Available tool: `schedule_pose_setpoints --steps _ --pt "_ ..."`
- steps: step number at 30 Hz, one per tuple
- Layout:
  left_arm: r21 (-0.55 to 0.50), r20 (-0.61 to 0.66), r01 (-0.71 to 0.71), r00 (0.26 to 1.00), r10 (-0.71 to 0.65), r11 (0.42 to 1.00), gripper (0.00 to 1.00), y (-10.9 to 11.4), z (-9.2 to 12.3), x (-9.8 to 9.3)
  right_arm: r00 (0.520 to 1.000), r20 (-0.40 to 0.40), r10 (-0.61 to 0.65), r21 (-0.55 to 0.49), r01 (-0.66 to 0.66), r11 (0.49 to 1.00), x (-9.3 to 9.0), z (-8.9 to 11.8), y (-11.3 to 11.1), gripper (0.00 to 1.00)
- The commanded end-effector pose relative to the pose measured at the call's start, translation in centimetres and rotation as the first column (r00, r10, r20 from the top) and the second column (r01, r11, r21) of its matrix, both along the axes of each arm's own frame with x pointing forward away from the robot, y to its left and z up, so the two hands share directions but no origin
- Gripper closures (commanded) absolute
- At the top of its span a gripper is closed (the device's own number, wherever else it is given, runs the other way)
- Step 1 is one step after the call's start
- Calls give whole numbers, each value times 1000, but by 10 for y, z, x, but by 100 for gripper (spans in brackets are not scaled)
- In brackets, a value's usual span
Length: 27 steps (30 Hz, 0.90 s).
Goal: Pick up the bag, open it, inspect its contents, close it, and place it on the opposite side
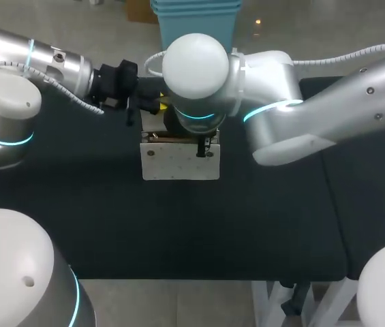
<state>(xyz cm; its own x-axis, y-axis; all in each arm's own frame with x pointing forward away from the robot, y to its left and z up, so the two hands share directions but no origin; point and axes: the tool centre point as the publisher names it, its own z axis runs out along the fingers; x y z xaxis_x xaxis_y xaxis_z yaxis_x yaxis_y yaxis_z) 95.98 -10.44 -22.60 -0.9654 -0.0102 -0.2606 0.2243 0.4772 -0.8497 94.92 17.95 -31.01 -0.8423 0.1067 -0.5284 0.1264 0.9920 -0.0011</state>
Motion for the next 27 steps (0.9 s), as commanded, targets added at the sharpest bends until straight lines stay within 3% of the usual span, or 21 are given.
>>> schedule_pose_setpoints --steps 1,21,27 --pt "-13 -1 3 1000 -3 1000 100 -4 -1 -1 1000 -8 -1 -6 1 1000 4 -8 12 100" --pt "-38 -10 4 1000 -5 999 100 -4 3 -5 996 -88 23 -31 -26 999 -6 -25 31 100" --pt "-48 -20 5 1000 -6 999 100 -5 4 -5 997 -77 21 -27 -23 999 -5 -22 35 100"
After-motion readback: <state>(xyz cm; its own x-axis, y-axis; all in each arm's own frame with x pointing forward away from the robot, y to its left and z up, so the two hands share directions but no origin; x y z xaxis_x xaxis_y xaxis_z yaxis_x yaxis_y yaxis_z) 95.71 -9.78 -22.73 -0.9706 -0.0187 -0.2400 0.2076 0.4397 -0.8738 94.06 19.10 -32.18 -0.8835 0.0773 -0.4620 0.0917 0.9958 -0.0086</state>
